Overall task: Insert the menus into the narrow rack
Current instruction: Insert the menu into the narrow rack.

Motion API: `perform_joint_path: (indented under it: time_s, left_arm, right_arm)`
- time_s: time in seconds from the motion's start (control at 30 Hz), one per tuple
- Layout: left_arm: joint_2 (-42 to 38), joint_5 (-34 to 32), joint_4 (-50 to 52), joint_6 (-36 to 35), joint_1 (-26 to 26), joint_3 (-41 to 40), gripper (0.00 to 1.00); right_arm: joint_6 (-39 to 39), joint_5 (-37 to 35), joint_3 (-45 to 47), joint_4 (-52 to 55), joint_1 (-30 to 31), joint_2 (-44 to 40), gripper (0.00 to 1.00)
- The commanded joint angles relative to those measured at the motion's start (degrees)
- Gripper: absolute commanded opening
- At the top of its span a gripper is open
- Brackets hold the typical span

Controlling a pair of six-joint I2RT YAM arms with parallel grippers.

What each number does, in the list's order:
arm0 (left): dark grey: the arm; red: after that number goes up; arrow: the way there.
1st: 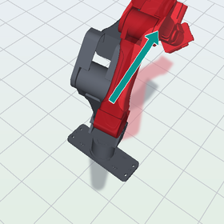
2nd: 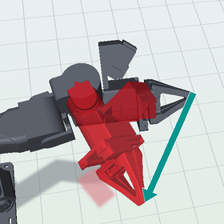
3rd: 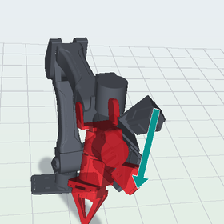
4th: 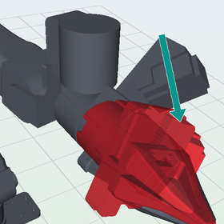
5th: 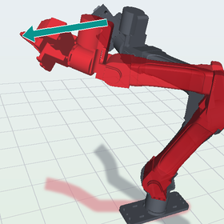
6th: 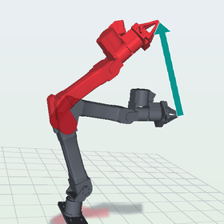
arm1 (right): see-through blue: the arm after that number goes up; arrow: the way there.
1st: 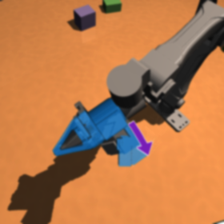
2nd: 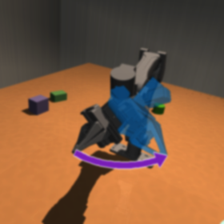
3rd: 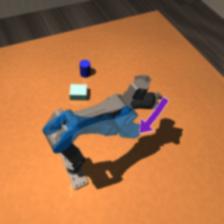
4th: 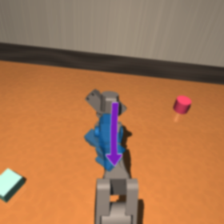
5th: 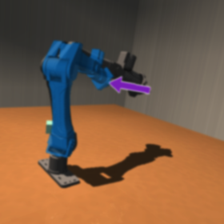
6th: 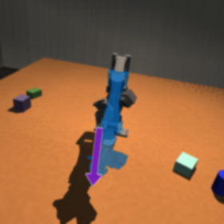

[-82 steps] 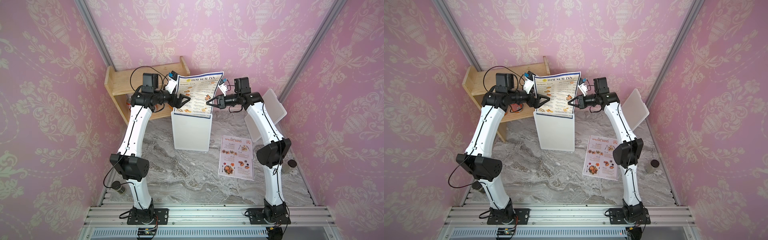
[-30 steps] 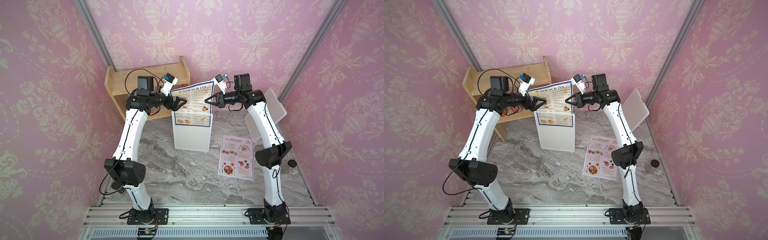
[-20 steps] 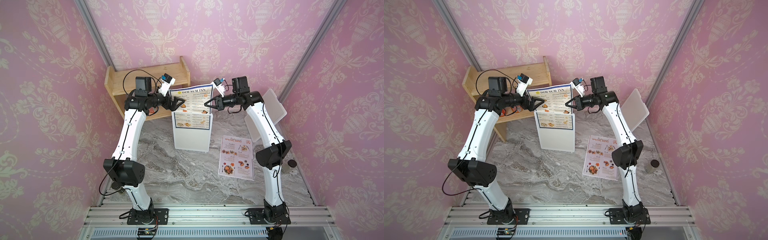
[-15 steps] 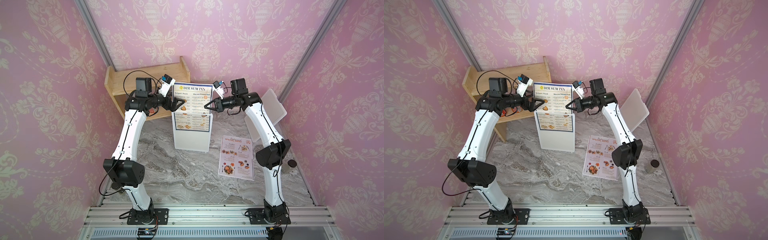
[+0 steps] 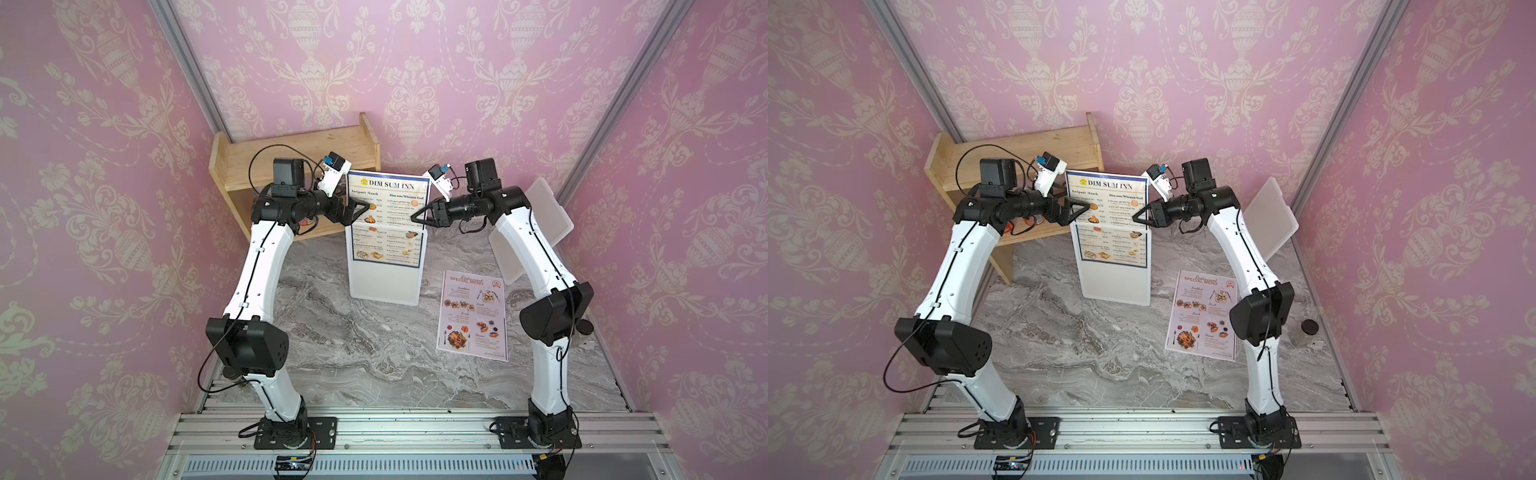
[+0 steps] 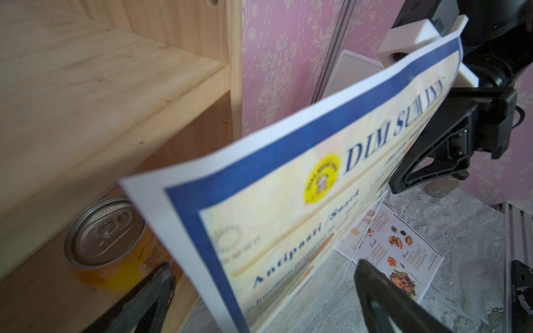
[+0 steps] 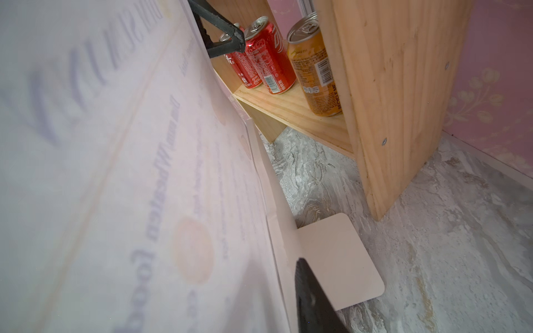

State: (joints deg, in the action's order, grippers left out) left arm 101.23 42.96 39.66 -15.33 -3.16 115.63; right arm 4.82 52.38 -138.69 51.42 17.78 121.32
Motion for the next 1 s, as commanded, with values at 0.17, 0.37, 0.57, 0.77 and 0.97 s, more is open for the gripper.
perform_joint_path:
  time_s: [0.17,0.37,0.57,0.77,0.97]
  left_arm:
    - [-2.27,0.94,-0.94,0.9,0.35,-1.15,0.99]
    - [-3.11,0.99,-2.08,1.03,0.35,-2.9,0.99]
    - [-4.27,1.25,-3.42,1.49,0.35,-5.41,0.99]
    - [-5.59,1.29,-3.94,1.45,0.35,-7.44,0.99]
    - [-6.05,1.08,-4.06,1.12,0.4,-8.3,0.99]
  right_arm:
    - [-1.99,0.27,-13.49,2.02,0.63,4.67,0.38]
    - [-1.06,-0.17,-11.26,2.19,0.98,3.57,0.15]
    - [0.0,-0.61,-6.11,1.32,1.17,1.34,0.06]
    - [0.86,-0.87,-4.24,1.58,1.19,0.75,0.04]
    - [1.69,-1.05,-0.41,1.15,1.19,-1.21,0.05]
